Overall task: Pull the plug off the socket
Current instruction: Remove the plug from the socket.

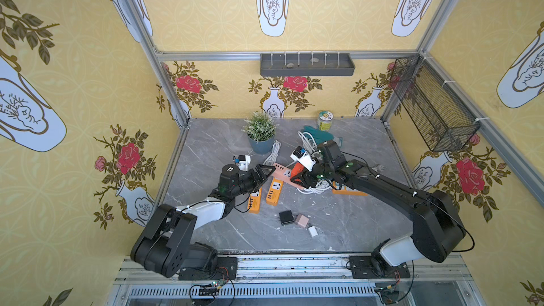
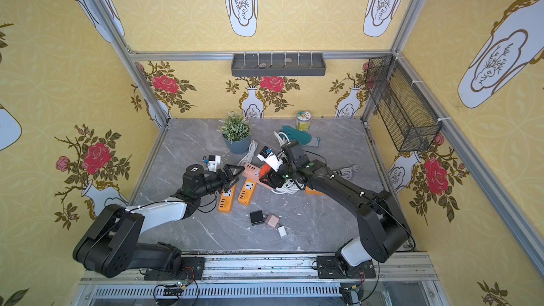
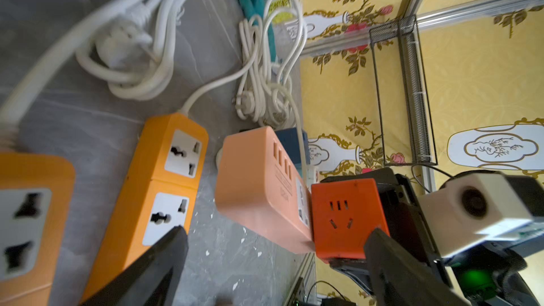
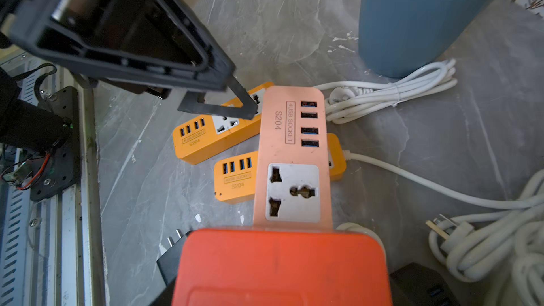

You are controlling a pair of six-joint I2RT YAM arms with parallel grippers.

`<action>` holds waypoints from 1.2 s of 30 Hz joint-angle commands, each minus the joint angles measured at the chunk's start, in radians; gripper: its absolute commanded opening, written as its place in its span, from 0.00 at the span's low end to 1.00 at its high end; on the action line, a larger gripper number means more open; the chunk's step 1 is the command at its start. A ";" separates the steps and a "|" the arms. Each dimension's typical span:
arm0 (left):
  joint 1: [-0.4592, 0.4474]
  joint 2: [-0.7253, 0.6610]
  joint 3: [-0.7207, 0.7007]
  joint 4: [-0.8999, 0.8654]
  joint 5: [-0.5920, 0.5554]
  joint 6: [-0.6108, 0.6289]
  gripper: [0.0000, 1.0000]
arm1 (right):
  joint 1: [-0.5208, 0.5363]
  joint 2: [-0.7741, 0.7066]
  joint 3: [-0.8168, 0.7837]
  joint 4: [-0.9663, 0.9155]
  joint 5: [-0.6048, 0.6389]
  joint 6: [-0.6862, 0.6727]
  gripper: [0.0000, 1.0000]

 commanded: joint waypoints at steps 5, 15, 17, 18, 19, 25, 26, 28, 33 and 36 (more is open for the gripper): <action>-0.020 0.150 -0.068 0.317 0.008 -0.150 0.99 | 0.010 -0.026 -0.025 0.126 -0.027 0.064 0.32; -0.052 0.288 -0.050 0.558 -0.064 -0.246 0.97 | 0.038 -0.015 -0.029 0.153 -0.062 0.088 0.31; -0.054 0.291 -0.036 0.559 -0.072 -0.247 0.96 | 0.044 -0.012 -0.029 0.156 -0.063 0.095 0.32; -0.055 0.295 -0.026 0.558 -0.072 -0.246 0.95 | 0.045 -0.010 -0.027 0.155 -0.064 0.097 0.31; -0.056 0.299 -0.017 0.559 -0.072 -0.248 0.94 | 0.046 -0.009 -0.027 0.156 -0.064 0.101 0.32; -0.063 0.338 0.011 0.559 -0.071 -0.266 0.63 | 0.051 -0.005 -0.033 0.201 -0.059 0.146 0.33; -0.063 0.335 0.006 0.559 -0.077 -0.266 0.57 | 0.051 -0.002 -0.032 0.204 -0.052 0.158 0.33; -0.063 0.324 -0.001 0.556 -0.089 -0.252 0.42 | 0.053 0.007 -0.032 0.206 -0.040 0.173 0.34; -0.061 0.289 -0.001 0.510 -0.092 -0.196 0.17 | 0.056 0.025 -0.028 0.196 -0.017 0.209 0.43; -0.061 0.250 0.002 0.436 -0.095 -0.133 0.10 | 0.057 0.021 -0.017 0.164 0.048 0.267 0.71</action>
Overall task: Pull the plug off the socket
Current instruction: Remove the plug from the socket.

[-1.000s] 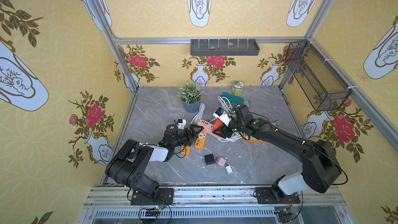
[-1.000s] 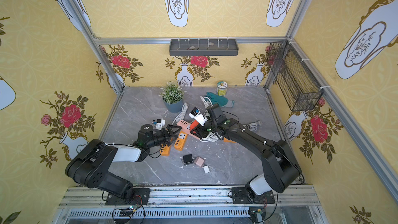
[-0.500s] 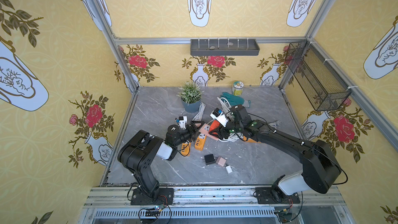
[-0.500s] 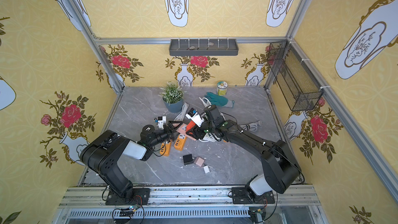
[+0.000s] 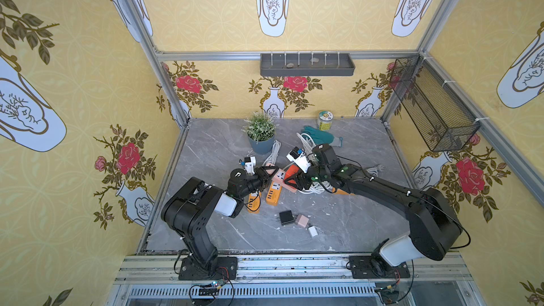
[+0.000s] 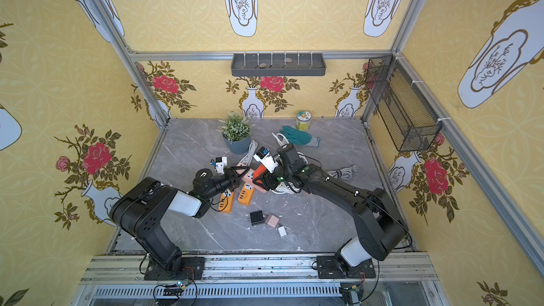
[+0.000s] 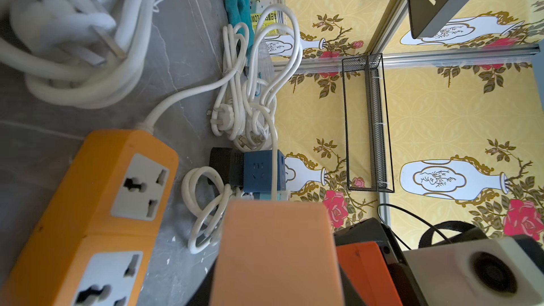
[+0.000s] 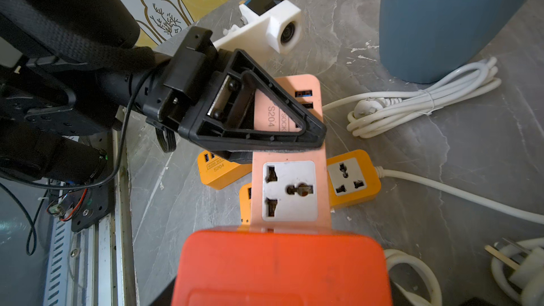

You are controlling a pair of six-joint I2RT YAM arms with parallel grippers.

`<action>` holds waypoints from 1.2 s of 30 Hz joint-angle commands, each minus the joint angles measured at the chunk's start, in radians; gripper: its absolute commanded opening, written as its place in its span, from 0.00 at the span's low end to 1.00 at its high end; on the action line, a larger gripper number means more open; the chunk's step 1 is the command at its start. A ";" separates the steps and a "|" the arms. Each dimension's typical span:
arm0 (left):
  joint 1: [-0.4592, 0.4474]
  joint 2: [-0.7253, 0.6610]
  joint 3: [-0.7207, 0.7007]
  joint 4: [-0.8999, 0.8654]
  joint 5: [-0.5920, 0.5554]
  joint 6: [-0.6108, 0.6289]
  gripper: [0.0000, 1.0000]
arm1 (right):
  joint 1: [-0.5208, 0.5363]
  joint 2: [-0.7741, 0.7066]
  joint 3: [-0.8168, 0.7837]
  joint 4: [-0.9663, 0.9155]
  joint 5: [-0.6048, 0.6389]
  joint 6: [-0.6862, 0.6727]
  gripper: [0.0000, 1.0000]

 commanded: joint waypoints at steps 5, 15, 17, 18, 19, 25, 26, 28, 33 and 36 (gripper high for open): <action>0.001 -0.122 0.036 -0.278 0.007 0.257 0.05 | -0.011 -0.064 0.044 -0.069 0.106 0.147 0.98; 0.000 -0.247 0.175 -0.699 0.025 0.542 0.02 | -0.201 -0.161 0.034 -0.165 -0.266 0.347 0.98; 0.000 -0.256 0.197 -0.743 0.025 0.567 0.01 | -0.160 -0.180 0.025 -0.206 -0.187 0.277 0.98; 0.000 -0.257 0.205 -0.755 0.027 0.574 0.01 | -0.112 -0.198 0.013 -0.218 -0.105 0.222 0.98; 0.000 -0.257 0.212 -0.762 0.031 0.576 0.01 | -0.074 -0.208 -0.004 -0.220 -0.039 0.187 0.98; -0.001 -0.247 0.243 -0.764 0.076 0.570 0.01 | 0.067 -0.126 -0.002 -0.261 0.197 0.072 0.98; -0.002 -0.249 0.245 -0.764 0.082 0.570 0.01 | 0.075 -0.104 0.012 -0.269 0.234 0.071 0.98; -0.002 -0.251 0.246 -0.764 0.092 0.573 0.01 | 0.086 -0.073 0.041 -0.280 0.277 0.061 0.98; -0.001 -0.260 0.246 -0.777 0.107 0.585 0.01 | 0.087 -0.079 0.061 -0.276 0.317 0.042 0.98; -0.001 -0.268 0.243 -0.787 0.111 0.595 0.01 | 0.045 -0.090 0.053 -0.293 0.282 0.046 0.98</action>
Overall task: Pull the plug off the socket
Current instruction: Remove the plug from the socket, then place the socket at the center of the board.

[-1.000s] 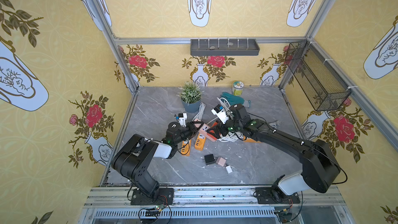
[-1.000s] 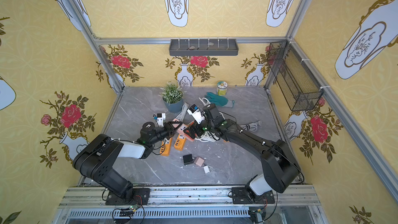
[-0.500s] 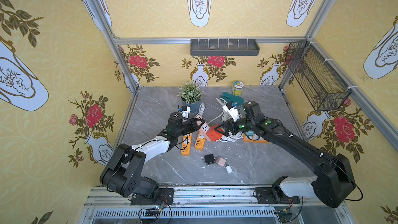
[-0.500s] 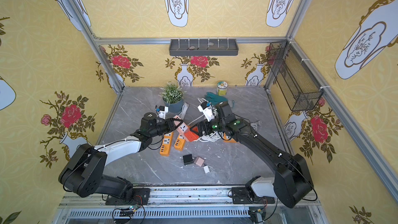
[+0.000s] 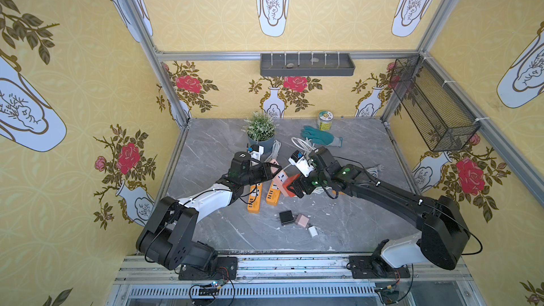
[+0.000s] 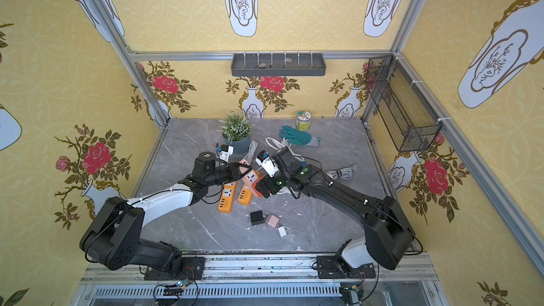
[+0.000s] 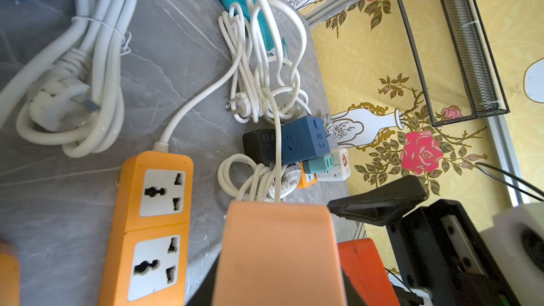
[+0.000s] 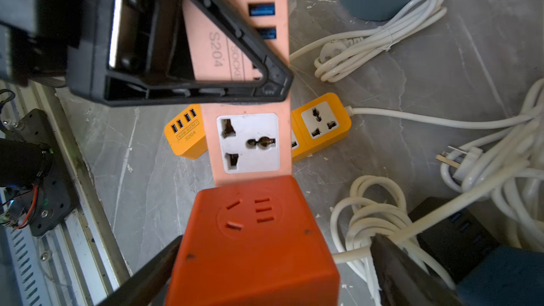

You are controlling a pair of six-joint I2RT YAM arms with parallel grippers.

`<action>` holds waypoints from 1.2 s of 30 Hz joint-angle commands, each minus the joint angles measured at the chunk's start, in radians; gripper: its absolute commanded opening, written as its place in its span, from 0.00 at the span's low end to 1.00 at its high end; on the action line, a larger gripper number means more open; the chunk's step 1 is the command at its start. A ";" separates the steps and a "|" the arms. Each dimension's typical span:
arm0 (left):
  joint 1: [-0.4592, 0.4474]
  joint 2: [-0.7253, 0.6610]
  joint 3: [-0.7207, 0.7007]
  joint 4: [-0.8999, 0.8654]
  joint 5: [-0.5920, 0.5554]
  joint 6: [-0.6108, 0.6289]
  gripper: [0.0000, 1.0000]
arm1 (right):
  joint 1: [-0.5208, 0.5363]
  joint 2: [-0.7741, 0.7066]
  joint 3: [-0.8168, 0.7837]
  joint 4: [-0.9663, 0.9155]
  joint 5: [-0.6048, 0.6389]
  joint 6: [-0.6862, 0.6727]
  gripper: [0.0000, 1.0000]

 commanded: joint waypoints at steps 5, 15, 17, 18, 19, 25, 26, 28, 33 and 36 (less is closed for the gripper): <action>0.001 -0.007 0.011 0.024 0.081 0.034 0.01 | -0.078 -0.013 -0.015 -0.023 -0.222 -0.036 0.89; 0.001 0.007 0.038 -0.010 0.092 0.055 0.01 | -0.042 0.042 0.020 -0.023 -0.254 -0.051 0.49; 0.002 0.006 0.062 -0.120 0.025 0.084 0.01 | -0.037 0.035 0.037 -0.031 -0.177 -0.026 0.38; 0.002 0.005 0.075 -0.181 -0.012 0.098 0.01 | -0.033 0.028 0.040 -0.036 -0.137 -0.012 0.35; 0.002 0.005 0.087 -0.253 -0.057 0.115 0.01 | -0.031 0.019 0.041 -0.047 -0.099 0.003 0.31; 0.005 0.010 0.112 -0.431 -0.187 0.173 0.00 | 0.005 0.012 0.087 -0.084 -0.178 0.052 0.29; 0.005 0.008 0.107 -0.420 -0.180 0.181 0.00 | -0.022 0.011 0.091 -0.085 -0.201 0.068 0.28; 0.005 -0.007 0.088 -0.369 -0.160 0.190 0.00 | -0.130 -0.011 0.063 -0.066 -0.280 0.123 0.27; 0.029 -0.034 0.053 -0.244 -0.053 0.133 0.00 | -0.145 -0.137 -0.052 -0.024 -0.289 0.067 0.28; 0.062 -0.050 0.025 -0.098 0.030 0.053 0.00 | -0.093 -0.245 -0.124 0.046 -0.242 0.087 0.29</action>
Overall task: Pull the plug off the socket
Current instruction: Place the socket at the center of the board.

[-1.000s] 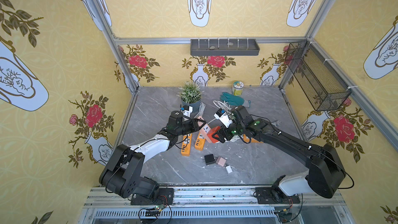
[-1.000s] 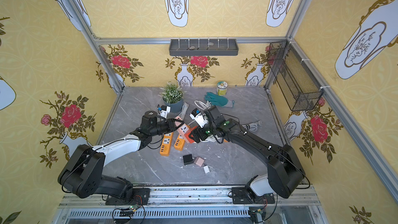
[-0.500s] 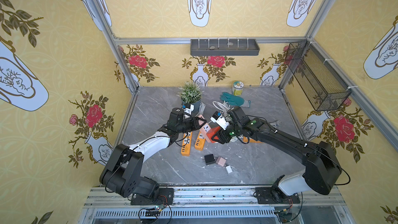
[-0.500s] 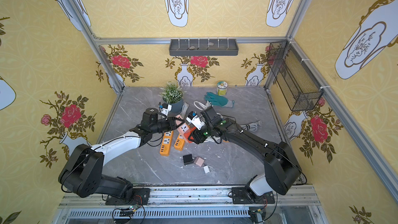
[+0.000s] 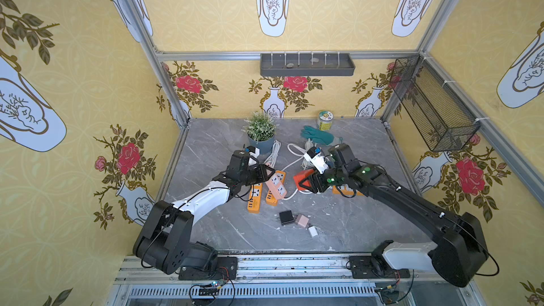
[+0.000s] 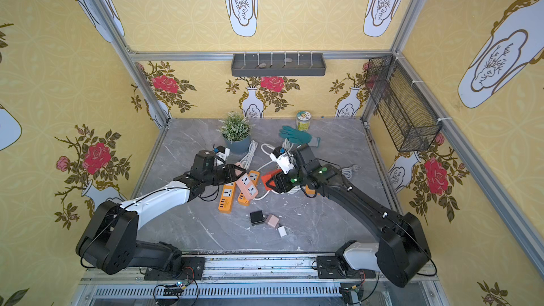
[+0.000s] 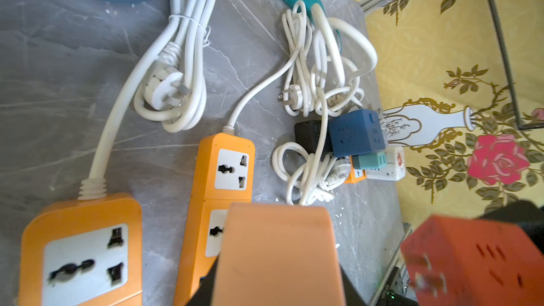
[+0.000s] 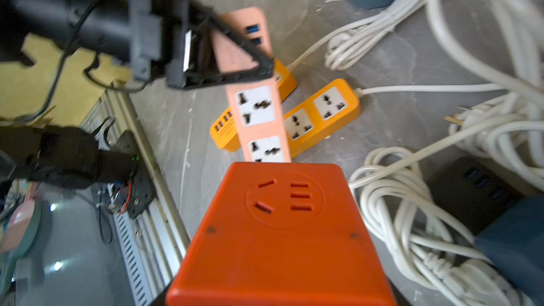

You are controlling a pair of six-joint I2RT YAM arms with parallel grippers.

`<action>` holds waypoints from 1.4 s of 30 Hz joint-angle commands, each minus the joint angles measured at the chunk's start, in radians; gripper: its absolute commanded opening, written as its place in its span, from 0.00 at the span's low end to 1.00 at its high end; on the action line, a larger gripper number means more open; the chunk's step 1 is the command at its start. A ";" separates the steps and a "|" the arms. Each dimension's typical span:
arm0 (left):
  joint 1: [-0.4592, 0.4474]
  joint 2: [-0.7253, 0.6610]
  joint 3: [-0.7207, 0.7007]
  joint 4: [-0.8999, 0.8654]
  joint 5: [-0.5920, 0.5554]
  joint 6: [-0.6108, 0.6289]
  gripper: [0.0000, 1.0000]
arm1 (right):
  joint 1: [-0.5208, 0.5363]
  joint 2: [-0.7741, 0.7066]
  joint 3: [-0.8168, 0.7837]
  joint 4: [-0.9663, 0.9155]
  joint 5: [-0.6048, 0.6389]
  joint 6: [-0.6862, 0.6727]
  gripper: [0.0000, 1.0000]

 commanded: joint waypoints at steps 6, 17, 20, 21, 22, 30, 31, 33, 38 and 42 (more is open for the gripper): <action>0.112 -0.089 -0.069 0.262 0.148 -0.181 0.01 | -0.129 -0.306 -0.254 0.357 0.031 0.302 0.33; 0.527 -0.251 -0.205 0.249 0.023 -0.359 0.03 | -0.404 -0.388 -0.464 0.584 -0.200 0.652 0.36; 0.614 -0.205 -0.203 0.279 0.012 -0.397 0.04 | -0.410 -0.344 -0.463 0.582 -0.256 0.659 0.36; 0.637 -0.178 -0.205 0.312 0.015 -0.423 0.04 | -0.411 -0.327 -0.460 0.572 -0.274 0.656 0.36; 0.656 -0.148 -0.206 0.358 0.020 -0.452 0.04 | -0.411 -0.314 -0.458 0.561 -0.287 0.654 0.36; 0.721 0.088 -0.154 0.593 0.026 -0.561 0.07 | -0.410 -0.265 -0.417 0.296 -0.300 0.540 0.37; 0.722 0.108 -0.145 0.593 0.026 -0.556 0.08 | -0.411 -0.259 -0.410 0.257 -0.300 0.523 0.37; 0.723 0.148 -0.138 0.593 0.020 -0.545 0.12 | -0.410 -0.247 -0.406 0.182 -0.310 0.491 0.37; 0.724 0.205 -0.143 0.564 0.009 -0.518 0.25 | -0.405 -0.225 -0.419 0.092 -0.324 0.478 0.37; 0.723 0.194 -0.144 0.438 -0.022 -0.467 0.49 | -0.387 -0.192 -0.435 0.049 -0.290 0.500 0.37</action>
